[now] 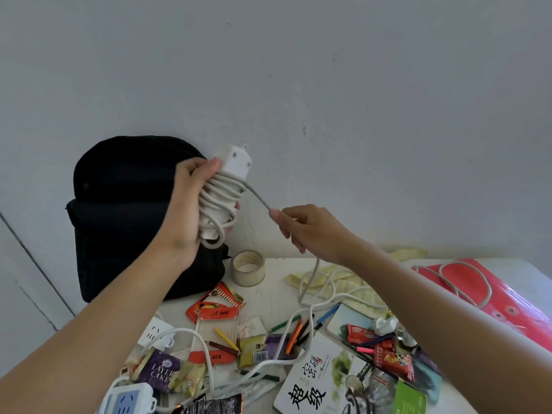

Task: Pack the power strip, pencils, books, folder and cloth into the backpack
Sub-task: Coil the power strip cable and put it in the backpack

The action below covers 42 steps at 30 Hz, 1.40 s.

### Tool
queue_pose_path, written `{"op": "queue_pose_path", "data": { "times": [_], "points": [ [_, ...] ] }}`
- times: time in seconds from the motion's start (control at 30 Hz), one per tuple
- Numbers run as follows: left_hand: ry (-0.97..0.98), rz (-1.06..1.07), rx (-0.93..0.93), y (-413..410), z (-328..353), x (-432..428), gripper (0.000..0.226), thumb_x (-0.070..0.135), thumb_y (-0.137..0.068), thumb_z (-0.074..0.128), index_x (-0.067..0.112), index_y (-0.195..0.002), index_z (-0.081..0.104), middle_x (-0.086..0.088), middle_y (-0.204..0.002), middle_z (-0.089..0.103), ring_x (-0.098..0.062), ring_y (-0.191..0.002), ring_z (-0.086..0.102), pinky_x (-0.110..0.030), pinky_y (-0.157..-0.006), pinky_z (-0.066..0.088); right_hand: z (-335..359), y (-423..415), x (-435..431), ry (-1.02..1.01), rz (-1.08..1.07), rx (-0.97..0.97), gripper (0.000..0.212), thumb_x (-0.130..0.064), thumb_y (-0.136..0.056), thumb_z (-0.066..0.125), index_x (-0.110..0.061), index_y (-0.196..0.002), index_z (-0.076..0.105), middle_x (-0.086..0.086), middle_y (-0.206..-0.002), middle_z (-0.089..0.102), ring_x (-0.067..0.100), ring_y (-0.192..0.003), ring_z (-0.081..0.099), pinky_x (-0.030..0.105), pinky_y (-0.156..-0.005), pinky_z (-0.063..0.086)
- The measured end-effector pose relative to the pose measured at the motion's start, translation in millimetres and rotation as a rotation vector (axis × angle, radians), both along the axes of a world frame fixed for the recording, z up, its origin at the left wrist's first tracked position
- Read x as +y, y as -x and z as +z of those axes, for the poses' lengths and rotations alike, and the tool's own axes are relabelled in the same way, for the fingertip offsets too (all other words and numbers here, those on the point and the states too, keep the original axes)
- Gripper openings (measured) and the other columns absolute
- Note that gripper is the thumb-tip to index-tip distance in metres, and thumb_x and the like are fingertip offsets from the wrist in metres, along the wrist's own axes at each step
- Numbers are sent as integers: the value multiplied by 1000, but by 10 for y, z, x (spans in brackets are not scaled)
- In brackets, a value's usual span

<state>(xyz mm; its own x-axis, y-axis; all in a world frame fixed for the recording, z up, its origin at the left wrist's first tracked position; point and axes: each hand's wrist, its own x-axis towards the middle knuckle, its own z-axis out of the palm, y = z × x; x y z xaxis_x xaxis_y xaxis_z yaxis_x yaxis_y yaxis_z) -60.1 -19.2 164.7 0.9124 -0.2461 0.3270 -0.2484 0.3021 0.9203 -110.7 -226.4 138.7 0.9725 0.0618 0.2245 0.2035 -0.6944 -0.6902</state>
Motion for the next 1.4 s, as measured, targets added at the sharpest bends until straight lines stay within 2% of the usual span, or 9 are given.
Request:
{"op": "queue_pose_path", "data": {
  "times": [0.2,0.33,0.47,0.7,0.87,1.0,1.17,1.27,1.4],
  "points": [
    [-93,175,-78,-217,28,145,34,47,-93,69,19,-89,51,-9,-85,66,-23,-65,66,-32,-55,55,-158,80,-25,-96,34,106,44,-50,-100,50,-16,-73,54,-11,-45,44,10,-44,40,23,-54,38],
    [-669,356,-337,-245,-87,162,42,61,-83,69,24,-93,51,10,-69,69,-7,-55,66,-22,-52,54,-78,134,58,340,82,-245,35,-45,-103,45,-22,-79,54,-9,-49,45,10,-42,39,22,-48,32],
    [-1011,90,-416,-166,-208,220,64,90,-76,46,33,-103,52,1,-78,70,-14,-62,70,-40,-59,60,81,107,105,381,153,-525,34,-47,-100,48,-20,-89,67,-10,-63,52,10,-53,47,30,-52,42],
    [-895,-215,-480,127,-220,77,50,66,-76,77,29,-98,52,-3,-81,67,-24,-67,65,-43,-60,56,281,55,78,107,166,-486,35,-44,-76,81,-13,-72,66,-1,-57,48,10,-54,37,23,-53,30],
    [-571,-356,-358,154,-170,86,46,46,-80,73,11,-101,52,8,-86,69,-12,-76,69,-25,-65,55,271,-9,17,-430,177,-48,54,-47,-84,72,7,-80,65,15,-71,49,24,-65,42,30,-58,37],
    [-248,-292,-270,173,-132,1,48,65,-71,79,24,-83,57,4,-74,57,-12,-62,58,-19,-55,49,201,-77,-4,-670,109,27,46,-33,-99,59,3,-71,57,7,-58,45,20,-53,34,28,-53,34],
    [157,-129,23,-13,12,9,69,61,-91,61,4,-130,55,-13,-96,66,-24,-73,67,-30,-56,53,56,67,61,-318,171,144,45,-42,-103,51,-7,-76,60,2,-54,45,18,-51,37,24,-49,35],
    [-3,25,-111,-82,25,3,44,49,-96,62,21,-128,50,-6,-100,69,-23,-75,69,-34,-60,58,70,163,96,-118,155,154,49,-47,-102,48,-9,-72,56,2,-57,46,17,-53,39,26,-53,38],
    [-318,156,-239,-118,-67,-40,36,52,-87,66,24,-105,52,11,-76,70,-11,-64,69,-28,-56,57,121,247,99,462,138,-147,41,-43,-106,41,-10,-82,49,0,-64,52,15,-53,45,30,-56,37]
  ]
}}
